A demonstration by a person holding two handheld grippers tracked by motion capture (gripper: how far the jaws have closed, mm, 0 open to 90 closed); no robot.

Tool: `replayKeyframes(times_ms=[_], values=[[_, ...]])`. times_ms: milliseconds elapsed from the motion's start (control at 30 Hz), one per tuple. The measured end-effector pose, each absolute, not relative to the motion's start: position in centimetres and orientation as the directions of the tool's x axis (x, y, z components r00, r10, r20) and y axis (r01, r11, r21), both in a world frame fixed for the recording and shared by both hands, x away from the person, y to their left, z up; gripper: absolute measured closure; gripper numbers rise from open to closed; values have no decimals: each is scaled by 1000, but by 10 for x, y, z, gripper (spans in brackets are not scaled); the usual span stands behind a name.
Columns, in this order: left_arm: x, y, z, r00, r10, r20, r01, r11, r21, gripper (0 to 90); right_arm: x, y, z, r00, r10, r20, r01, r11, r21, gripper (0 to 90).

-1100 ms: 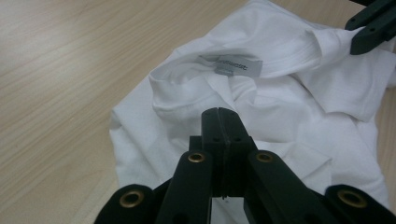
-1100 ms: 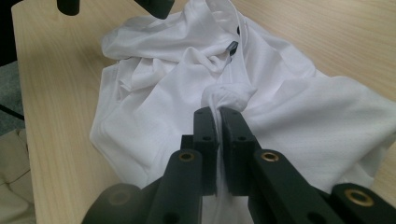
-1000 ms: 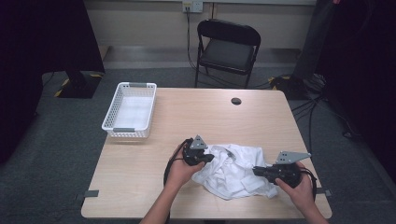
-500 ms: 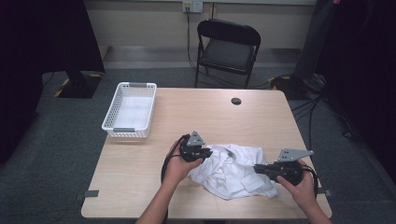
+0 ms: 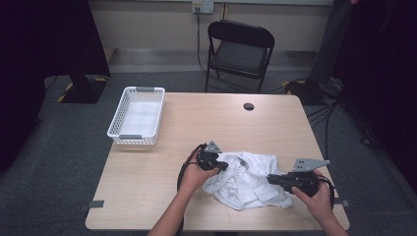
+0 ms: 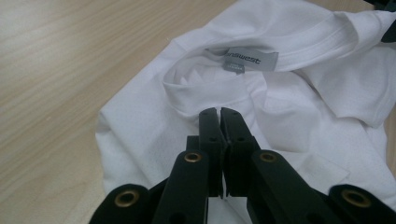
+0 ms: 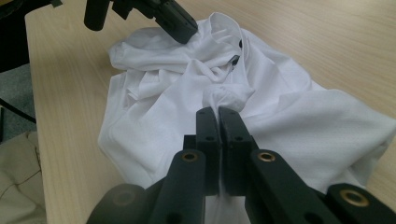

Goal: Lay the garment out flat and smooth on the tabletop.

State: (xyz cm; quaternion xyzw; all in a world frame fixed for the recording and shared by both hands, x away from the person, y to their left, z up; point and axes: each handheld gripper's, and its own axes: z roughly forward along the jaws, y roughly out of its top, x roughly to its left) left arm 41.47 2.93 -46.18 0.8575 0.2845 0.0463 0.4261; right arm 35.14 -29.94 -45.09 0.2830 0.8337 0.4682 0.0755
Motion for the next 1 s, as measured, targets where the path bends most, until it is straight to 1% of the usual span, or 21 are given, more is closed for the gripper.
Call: replayKeyframes(times_ms=[67, 433, 733, 1000], values=[[413, 32, -454, 835, 523, -174, 447, -458, 769, 888, 352, -301, -449, -828, 542, 142, 401, 397, 826, 876], [409, 48, -408, 852, 504, -143, 396, -440, 806, 889, 360, -305, -428, -829, 543, 136, 389, 383, 838, 876], [410, 63, -368, 849, 520, -90, 351, -431, 831, 890, 376, -314, -392, -822, 560, 103, 372, 392, 842, 876], [416, 77, -333, 835, 547, -51, 321, -410, 853, 890, 393, -334, -351, -801, 595, 59, 342, 375, 862, 876]])
